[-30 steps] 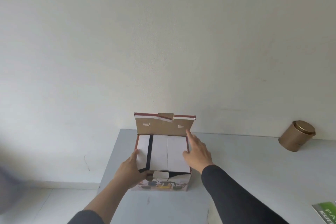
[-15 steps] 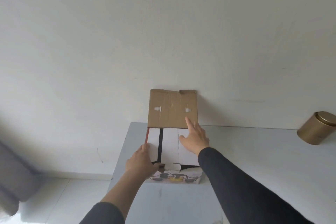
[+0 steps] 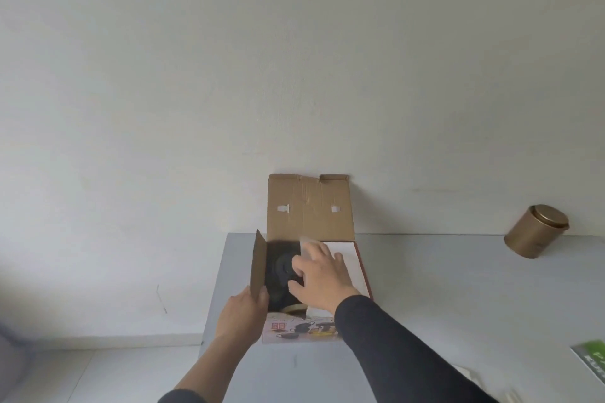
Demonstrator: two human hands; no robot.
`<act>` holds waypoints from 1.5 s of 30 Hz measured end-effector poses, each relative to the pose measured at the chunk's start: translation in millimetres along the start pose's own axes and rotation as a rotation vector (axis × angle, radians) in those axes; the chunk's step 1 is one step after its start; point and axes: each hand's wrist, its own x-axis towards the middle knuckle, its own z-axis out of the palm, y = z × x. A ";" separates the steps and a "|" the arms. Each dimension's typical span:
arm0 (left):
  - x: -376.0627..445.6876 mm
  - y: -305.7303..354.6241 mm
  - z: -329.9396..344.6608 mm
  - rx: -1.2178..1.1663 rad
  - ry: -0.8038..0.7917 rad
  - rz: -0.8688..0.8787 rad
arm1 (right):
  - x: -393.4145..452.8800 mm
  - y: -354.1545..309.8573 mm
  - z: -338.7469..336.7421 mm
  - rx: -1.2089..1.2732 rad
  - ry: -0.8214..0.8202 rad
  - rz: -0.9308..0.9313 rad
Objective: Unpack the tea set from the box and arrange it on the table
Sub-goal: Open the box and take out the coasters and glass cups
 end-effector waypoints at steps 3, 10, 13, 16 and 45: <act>-5.9 -0.1 -2.6 -0.540 0.140 -0.242 | -3.4 -3.6 -24.9 -0.094 0.113 0.086; 2.8 -4.0 -2.5 -0.277 0.287 -0.154 | -16.3 39.8 -58.7 -0.345 0.235 0.447; 10.8 7.9 -4.9 -0.008 0.284 0.025 | -23.8 59.5 -56.1 -0.379 0.099 0.629; 12.1 22.2 -0.2 0.079 0.223 0.147 | -34.6 71.6 -45.0 -0.281 -0.049 0.696; 20.4 78.1 8.0 -0.099 -0.416 0.053 | 21.6 109.2 19.1 0.248 -0.236 0.025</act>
